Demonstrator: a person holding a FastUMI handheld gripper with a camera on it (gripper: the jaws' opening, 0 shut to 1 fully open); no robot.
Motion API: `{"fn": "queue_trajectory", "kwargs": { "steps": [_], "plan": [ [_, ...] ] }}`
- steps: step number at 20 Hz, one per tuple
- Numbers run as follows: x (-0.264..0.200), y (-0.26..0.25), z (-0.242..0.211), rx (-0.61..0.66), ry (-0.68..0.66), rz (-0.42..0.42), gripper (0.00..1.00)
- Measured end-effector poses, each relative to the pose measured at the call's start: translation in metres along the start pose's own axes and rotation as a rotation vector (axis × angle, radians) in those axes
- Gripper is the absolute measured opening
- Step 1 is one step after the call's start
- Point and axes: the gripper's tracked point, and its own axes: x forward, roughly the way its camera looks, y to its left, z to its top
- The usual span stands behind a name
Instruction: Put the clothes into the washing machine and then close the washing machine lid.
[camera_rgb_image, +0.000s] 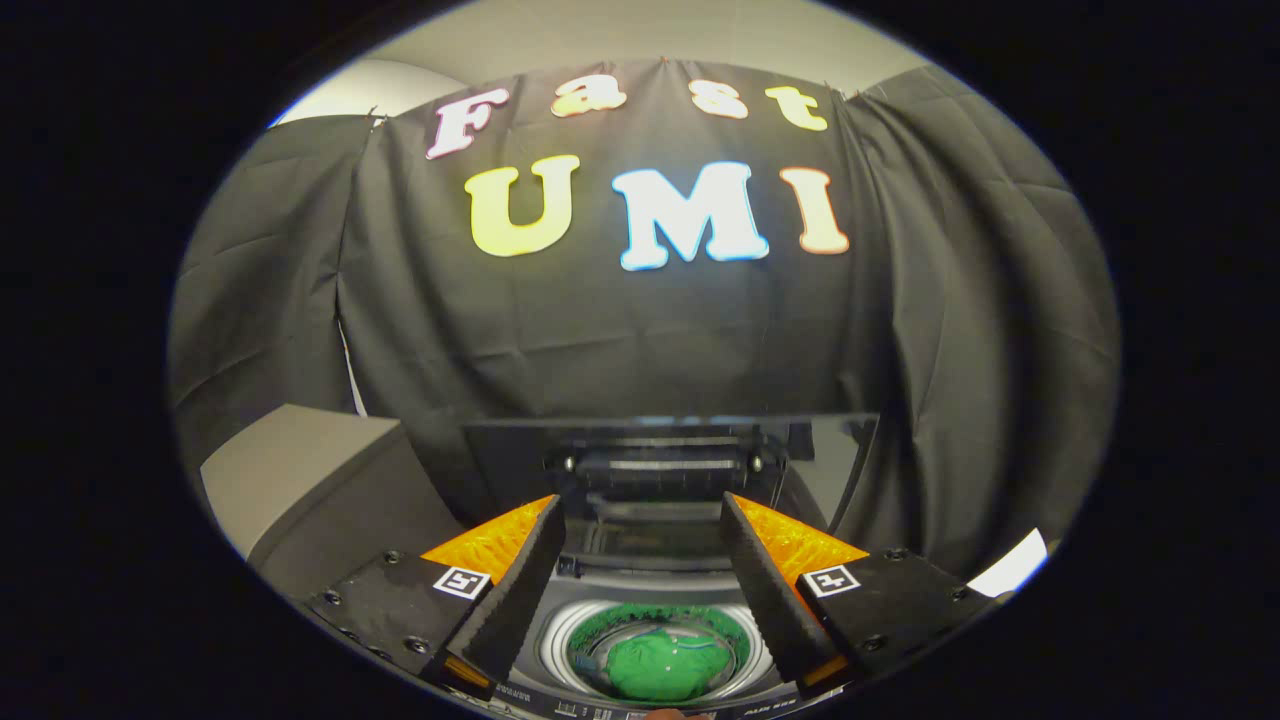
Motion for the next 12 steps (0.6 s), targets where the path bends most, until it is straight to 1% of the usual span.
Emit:
{"fn": "queue_trajectory", "kwargs": {
  "steps": [4,8,9,12],
  "plan": [
    [0.022,-0.007,0.027,-0.103,-0.106,-0.041,0.98],
    [0.053,-0.009,0.04,-0.183,-0.189,-0.068,0.98],
    [0.064,-0.007,0.044,-0.172,-0.198,-0.065,0.98],
    [0.091,0.001,0.041,-0.071,-0.191,-0.039,0.98]
  ]
}}
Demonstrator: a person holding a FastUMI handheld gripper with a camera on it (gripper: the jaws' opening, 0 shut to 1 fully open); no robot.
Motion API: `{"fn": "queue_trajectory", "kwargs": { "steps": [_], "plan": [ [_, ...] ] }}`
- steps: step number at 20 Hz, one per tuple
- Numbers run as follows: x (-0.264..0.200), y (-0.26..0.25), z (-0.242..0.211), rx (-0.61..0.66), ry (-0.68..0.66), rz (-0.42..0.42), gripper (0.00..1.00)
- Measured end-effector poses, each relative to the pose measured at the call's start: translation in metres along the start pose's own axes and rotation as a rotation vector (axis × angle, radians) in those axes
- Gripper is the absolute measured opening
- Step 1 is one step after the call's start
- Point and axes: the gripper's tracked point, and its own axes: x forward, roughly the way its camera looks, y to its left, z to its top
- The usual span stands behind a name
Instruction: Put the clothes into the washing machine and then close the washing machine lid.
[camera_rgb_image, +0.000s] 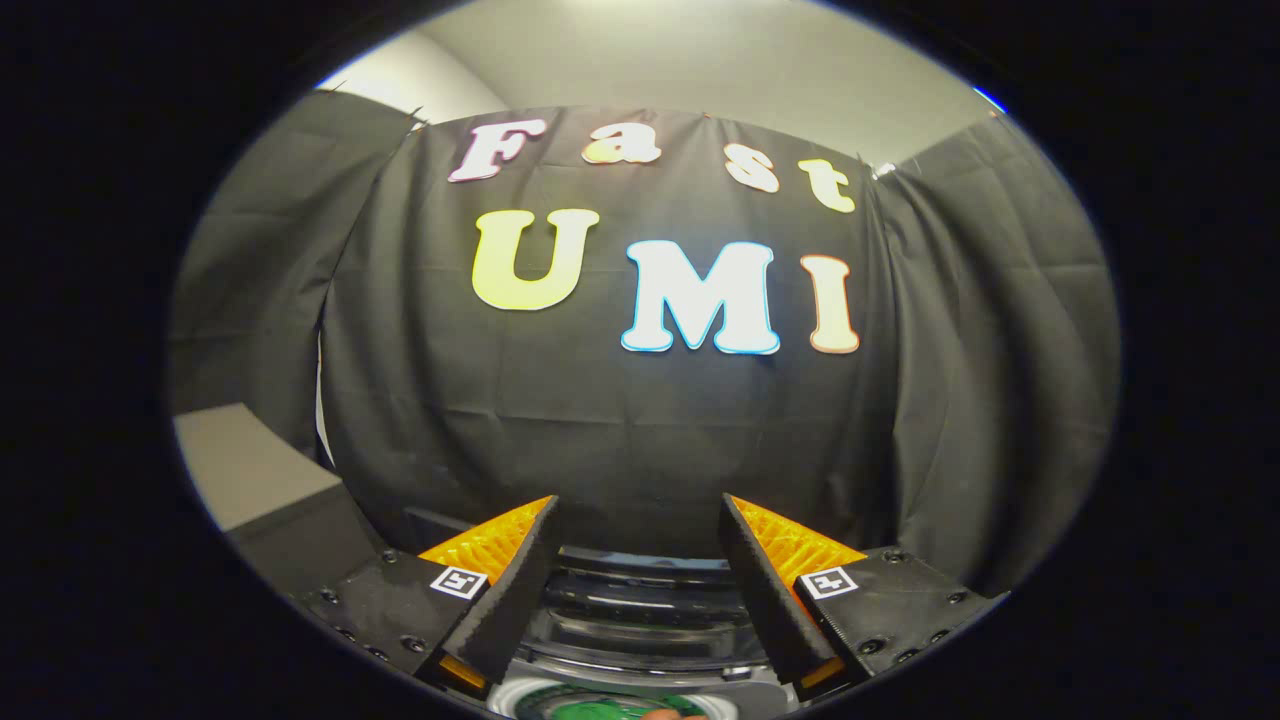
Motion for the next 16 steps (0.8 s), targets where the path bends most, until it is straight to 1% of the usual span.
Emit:
{"fn": "queue_trajectory", "kwargs": {
  "steps": [2,4,5,7,10,11,13,15,16],
  "plan": [
    [0.023,-0.008,0.0,0.002,-0.006,-0.023,0.98],
    [0.037,-0.014,0.001,-0.005,-0.026,-0.042,0.98],
    [0.042,-0.021,0.002,0.002,-0.022,-0.047,0.98],
    [0.052,-0.02,-0.007,0.026,0.001,-0.041,0.97],
    [0.061,-0.025,-0.018,0.025,0.033,-0.061,0.97],
    [0.066,-0.026,-0.031,0.023,0.067,-0.071,0.97],
    [0.06,-0.029,-0.026,0.075,0.048,-0.095,0.97],
    [0.057,-0.026,-0.031,0.043,0.036,-0.096,0.97],
    [0.057,-0.027,-0.032,0.053,0.037,-0.099,0.97]
  ]
}}
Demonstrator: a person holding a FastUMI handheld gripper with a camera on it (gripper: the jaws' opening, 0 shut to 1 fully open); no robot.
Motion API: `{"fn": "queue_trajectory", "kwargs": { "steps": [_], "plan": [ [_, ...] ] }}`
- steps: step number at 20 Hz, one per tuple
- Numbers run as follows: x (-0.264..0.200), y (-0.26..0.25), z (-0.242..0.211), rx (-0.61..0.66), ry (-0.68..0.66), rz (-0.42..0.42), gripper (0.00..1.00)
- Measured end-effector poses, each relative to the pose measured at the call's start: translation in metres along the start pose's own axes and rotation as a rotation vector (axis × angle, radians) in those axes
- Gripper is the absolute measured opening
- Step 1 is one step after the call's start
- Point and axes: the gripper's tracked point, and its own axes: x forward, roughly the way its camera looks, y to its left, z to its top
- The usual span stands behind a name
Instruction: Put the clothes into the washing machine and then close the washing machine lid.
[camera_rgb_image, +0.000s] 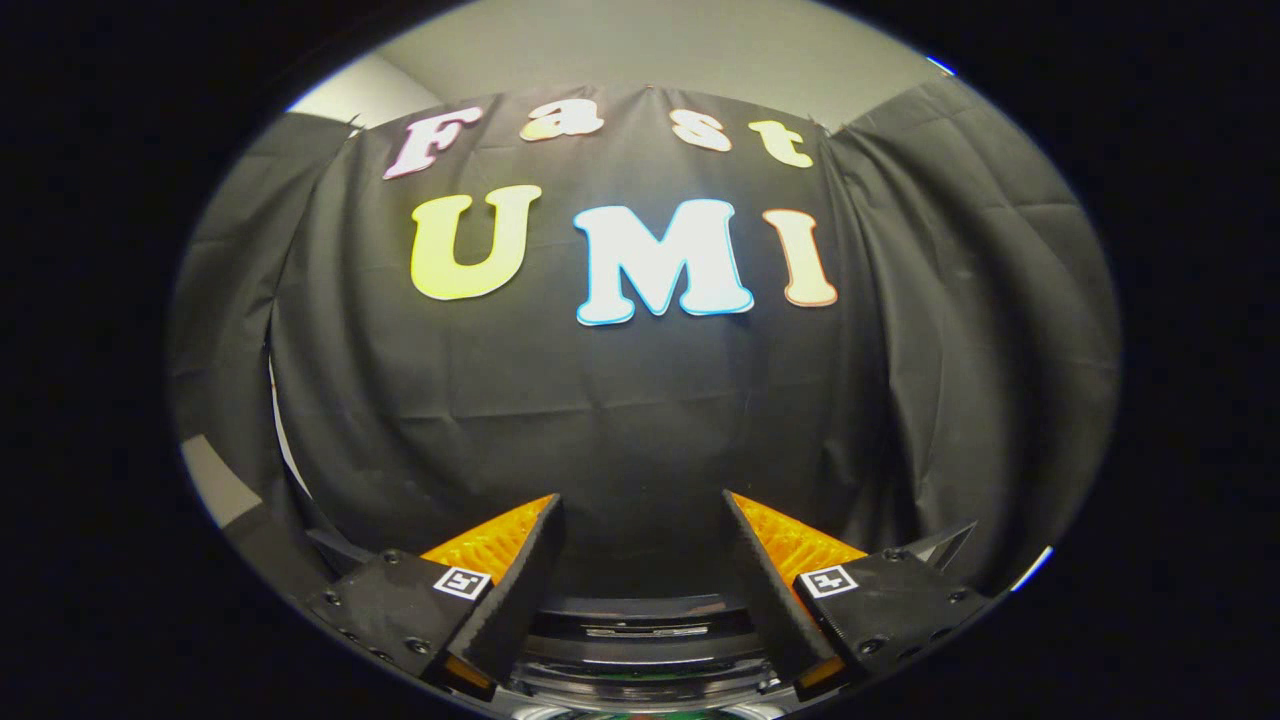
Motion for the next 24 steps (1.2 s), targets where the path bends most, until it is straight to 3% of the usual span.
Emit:
{"fn": "queue_trajectory", "kwargs": {
  "steps": [12,24],
  "plan": [
    [-0.047,0.001,-0.014,-0.005,0.167,0.021,0.97],
    [-0.093,0.001,-0.031,-0.013,0.185,0.024,0.97]
  ]
}}
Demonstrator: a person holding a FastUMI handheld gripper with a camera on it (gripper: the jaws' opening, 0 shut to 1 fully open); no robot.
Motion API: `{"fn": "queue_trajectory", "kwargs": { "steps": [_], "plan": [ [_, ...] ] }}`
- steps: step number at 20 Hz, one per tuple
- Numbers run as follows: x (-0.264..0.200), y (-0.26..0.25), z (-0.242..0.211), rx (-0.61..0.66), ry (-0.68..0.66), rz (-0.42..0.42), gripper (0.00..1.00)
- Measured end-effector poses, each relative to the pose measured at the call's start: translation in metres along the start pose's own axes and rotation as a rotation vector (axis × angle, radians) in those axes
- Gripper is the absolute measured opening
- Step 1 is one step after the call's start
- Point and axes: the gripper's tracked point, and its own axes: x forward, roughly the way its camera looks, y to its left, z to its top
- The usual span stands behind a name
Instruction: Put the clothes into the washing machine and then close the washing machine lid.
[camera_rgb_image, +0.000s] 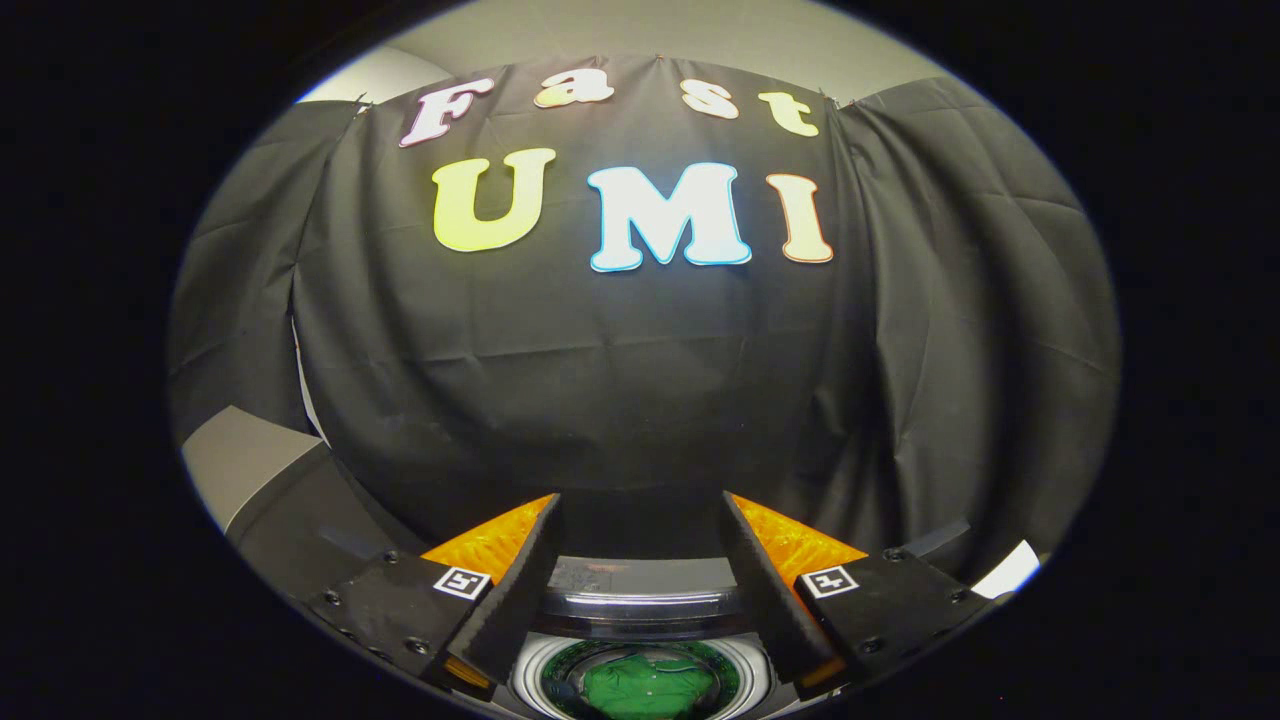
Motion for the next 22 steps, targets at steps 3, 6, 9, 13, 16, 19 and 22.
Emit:
{"fn": "queue_trajectory", "kwargs": {
  "steps": [3,6,9,13,16,19,22],
  "plan": [
    [-0.009,0.001,-0.007,-0.002,0.004,0.002,0.97],
    [-0.017,0.001,-0.014,-0.002,-0.002,0.009,0.97],
    [-0.026,0.002,-0.022,-0.001,-0.006,0.016,0.97],
    [-0.035,0.004,-0.035,0.004,0.016,0.03,0.97],
    [-0.043,0.01,-0.054,0.022,0.041,0.066,0.96],
    [-0.053,0.013,-0.084,0.05,0.057,0.083,0.97],
    [-0.068,0.014,-0.101,0.03,0.005,0.076,0.97]
  ]
}}
